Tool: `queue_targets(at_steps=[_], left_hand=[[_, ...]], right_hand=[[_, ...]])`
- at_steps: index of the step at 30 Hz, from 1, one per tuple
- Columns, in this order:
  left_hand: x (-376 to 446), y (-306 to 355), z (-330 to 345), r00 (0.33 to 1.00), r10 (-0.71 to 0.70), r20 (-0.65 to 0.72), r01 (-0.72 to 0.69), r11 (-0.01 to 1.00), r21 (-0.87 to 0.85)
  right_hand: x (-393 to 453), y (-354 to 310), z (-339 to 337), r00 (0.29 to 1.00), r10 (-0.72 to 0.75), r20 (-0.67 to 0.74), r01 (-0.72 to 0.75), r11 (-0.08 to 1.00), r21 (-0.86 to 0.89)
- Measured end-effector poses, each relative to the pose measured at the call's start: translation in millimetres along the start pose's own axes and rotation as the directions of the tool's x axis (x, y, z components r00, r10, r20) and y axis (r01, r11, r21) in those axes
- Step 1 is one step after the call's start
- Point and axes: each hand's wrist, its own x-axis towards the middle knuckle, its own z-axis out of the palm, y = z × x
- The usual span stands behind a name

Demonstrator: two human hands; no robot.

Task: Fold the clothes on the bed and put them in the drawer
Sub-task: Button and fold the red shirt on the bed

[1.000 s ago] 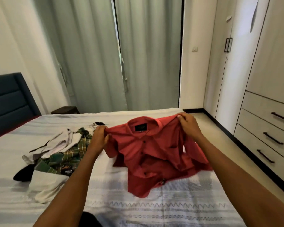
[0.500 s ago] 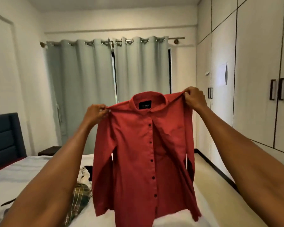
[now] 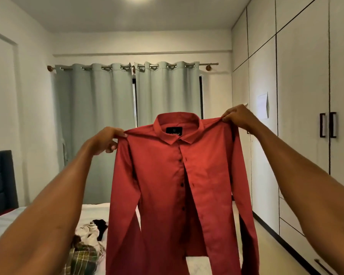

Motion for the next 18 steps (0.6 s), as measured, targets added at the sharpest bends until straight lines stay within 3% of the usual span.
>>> queue_targets(at_steps=[3, 5, 7, 11, 14, 16, 18], left_hand=[[0, -7, -5, 0.977, -0.106, 0.187, 0.142, 0.972, -0.189], [7, -17, -3, 0.971, -0.152, 0.184, 0.194, 0.953, -0.234], [20, -30, 1, 0.966, -0.192, 0.173, 0.227, 0.951, -0.211], [53, -60, 10, 0.909, -0.304, 0.286, 0.344, 0.934, -0.1], [90, -89, 15, 0.817, -0.425, 0.389, 0.462, 0.887, -0.004], [117, -112, 22, 0.753, -0.499, 0.429, 0.503, 0.857, 0.114], [147, -135, 34, 0.726, -0.563, 0.395, 0.497, 0.827, 0.265]], right_hand=[[-5, 14, 0, 0.967, 0.06, 0.249, -0.127, 0.957, 0.261], [-1, 26, 5, 0.914, 0.074, 0.399, -0.213, 0.924, 0.316], [10, 42, 17, 0.888, 0.09, 0.451, -0.246, 0.921, 0.302], [38, 81, 51, 0.838, 0.187, 0.512, -0.198, 0.98, -0.033], [63, 108, 81, 0.689, 0.335, 0.642, -0.153, 0.934, -0.323], [80, 125, 102, 0.571, 0.423, 0.704, -0.173, 0.9, -0.401], [100, 146, 130, 0.507, 0.489, 0.71, -0.249, 0.872, -0.422]])
